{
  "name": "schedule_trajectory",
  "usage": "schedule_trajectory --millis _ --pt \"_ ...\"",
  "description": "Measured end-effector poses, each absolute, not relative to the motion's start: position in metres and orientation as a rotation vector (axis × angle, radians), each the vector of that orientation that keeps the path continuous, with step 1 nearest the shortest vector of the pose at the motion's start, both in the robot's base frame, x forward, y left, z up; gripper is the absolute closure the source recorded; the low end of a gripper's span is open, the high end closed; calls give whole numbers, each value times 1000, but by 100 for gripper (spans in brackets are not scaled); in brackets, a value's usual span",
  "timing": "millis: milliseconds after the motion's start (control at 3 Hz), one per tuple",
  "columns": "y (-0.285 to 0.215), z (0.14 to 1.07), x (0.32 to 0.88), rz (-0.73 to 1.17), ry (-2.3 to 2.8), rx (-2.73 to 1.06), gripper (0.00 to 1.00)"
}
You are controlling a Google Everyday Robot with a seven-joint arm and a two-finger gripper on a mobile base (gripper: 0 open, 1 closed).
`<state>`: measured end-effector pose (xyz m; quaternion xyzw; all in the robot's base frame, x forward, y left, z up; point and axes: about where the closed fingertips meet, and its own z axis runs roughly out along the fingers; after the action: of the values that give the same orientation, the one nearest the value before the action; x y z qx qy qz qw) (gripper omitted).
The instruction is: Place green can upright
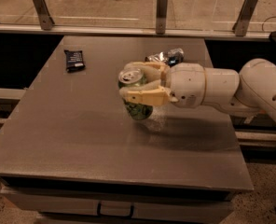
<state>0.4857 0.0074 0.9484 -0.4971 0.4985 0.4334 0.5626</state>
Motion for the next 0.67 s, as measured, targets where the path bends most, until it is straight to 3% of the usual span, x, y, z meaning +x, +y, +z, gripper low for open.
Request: schedule_trajectory --millis 667 --pt "-7 924 488 1065 1182 -1090 37"
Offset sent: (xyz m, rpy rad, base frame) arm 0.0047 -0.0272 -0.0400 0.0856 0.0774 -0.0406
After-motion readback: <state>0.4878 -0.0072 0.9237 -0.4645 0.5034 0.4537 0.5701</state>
